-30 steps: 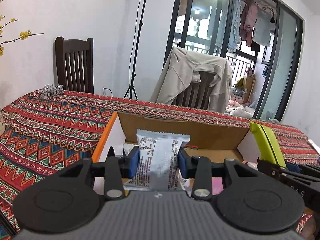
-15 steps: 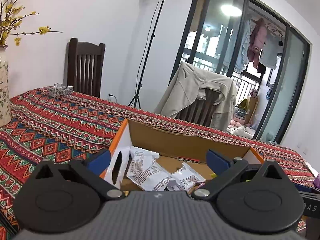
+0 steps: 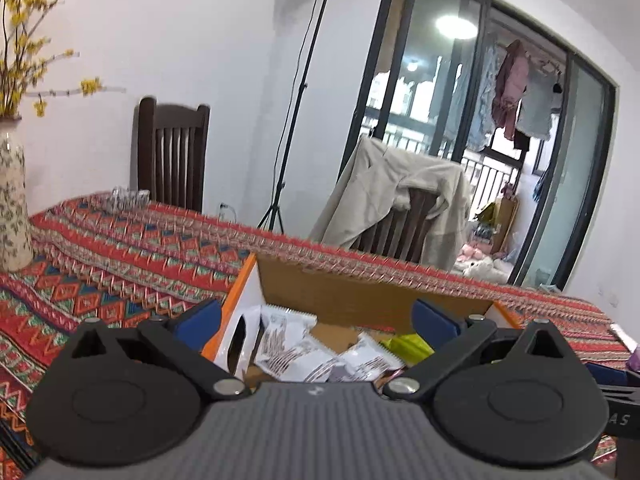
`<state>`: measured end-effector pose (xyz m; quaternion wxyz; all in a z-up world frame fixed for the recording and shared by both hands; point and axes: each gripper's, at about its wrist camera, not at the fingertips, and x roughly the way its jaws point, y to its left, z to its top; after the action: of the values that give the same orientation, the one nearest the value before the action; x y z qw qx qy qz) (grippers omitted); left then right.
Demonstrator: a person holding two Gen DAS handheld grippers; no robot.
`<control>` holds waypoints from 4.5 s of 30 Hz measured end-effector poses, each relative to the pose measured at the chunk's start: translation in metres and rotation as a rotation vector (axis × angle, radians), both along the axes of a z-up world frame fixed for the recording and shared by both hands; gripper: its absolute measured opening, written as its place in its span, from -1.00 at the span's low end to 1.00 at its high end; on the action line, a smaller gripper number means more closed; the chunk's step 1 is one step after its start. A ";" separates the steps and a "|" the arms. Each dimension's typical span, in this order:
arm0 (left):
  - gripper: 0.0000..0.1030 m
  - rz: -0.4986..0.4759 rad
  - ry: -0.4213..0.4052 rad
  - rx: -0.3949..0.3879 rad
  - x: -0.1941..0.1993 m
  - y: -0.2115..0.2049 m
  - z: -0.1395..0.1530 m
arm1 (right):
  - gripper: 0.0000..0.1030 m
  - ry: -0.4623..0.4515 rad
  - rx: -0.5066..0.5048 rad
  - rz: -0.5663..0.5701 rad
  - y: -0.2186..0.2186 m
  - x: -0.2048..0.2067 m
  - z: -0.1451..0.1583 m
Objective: Organize snacks
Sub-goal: 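Move both grippers back toward the snack pile, then grasp the pink packet with the right gripper, then grasp the yellow-green bar with the left gripper while the right gripper holds the pink packet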
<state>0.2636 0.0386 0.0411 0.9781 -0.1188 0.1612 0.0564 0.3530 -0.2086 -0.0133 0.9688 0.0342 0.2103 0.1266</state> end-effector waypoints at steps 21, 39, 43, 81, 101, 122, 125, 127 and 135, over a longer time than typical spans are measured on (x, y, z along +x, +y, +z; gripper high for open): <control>1.00 -0.046 -0.015 0.092 -0.085 -0.003 0.015 | 1.00 0.010 -0.056 0.039 0.010 -0.081 0.019; 1.00 -0.008 0.103 0.030 -0.142 0.042 -0.057 | 1.00 0.097 -0.126 0.063 0.007 -0.146 -0.023; 1.00 0.001 0.098 0.000 -0.141 0.049 -0.058 | 1.00 0.122 -0.118 0.065 0.003 -0.151 -0.031; 1.00 -0.006 0.140 -0.017 -0.135 0.049 -0.063 | 1.00 0.251 -0.154 -0.055 0.019 -0.105 -0.066; 1.00 -0.014 0.146 -0.013 -0.134 0.047 -0.064 | 0.16 0.199 -0.150 -0.027 0.006 -0.129 -0.060; 1.00 -0.025 0.233 -0.008 -0.143 0.042 -0.056 | 0.15 0.062 -0.108 -0.083 -0.031 -0.149 -0.052; 1.00 -0.048 0.262 0.007 -0.152 0.036 -0.056 | 0.15 0.042 -0.091 -0.081 -0.033 -0.152 -0.051; 1.00 -0.055 0.276 0.036 -0.160 0.030 -0.057 | 0.15 0.034 -0.086 -0.078 -0.034 -0.153 -0.051; 1.00 -0.119 0.331 0.093 -0.179 0.013 -0.065 | 0.15 0.019 -0.071 -0.068 -0.035 -0.155 -0.048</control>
<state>0.0843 0.0513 -0.0242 0.9443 -0.0527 0.3240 0.0246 0.1975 -0.2441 -0.0618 0.9711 0.0080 0.2226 0.0855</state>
